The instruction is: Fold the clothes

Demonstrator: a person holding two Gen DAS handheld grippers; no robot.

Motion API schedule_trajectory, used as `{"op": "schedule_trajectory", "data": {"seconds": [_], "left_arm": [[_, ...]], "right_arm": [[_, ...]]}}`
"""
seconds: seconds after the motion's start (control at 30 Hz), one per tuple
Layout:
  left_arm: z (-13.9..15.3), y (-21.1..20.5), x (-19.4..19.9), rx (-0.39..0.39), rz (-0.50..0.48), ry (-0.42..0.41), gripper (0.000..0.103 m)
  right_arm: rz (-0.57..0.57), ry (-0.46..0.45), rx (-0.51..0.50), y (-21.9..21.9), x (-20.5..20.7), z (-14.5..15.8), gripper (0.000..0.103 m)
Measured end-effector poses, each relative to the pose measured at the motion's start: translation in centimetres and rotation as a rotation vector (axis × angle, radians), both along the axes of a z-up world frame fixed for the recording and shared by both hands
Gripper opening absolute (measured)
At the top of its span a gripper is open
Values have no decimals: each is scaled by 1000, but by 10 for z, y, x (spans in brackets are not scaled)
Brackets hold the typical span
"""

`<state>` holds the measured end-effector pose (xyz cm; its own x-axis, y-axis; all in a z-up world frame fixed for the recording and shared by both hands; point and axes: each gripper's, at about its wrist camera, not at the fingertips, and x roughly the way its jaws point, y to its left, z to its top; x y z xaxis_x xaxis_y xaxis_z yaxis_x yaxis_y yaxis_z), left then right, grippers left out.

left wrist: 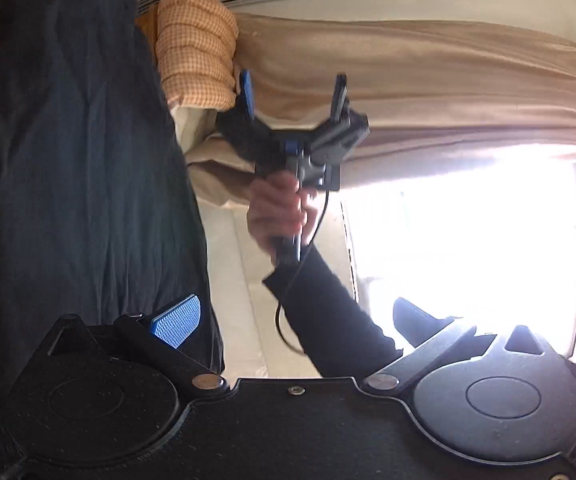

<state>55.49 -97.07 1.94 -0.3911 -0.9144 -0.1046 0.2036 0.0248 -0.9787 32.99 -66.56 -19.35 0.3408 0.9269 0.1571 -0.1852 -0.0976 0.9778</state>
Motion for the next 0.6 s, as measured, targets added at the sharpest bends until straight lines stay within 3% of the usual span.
{"op": "schedule_trajectory", "data": {"seconds": [0.13,0.23,0.3,0.43,0.6], "left_arm": [[-20,-31,21,32,15,35,103],[-32,-35,23,12,40,55,102],[-31,-29,21,1,46,28,102],[-16,-15,-2,48,4,-119,102],[-4,13,-42,177,-65,-366,102]], "right_arm": [[142,58,-65,52,2,-18,78],[153,128,-103,65,11,-46,77],[138,128,-100,63,16,-53,74],[126,94,-212,56,28,-50,70],[160,55,-328,59,33,-44,64]]}}
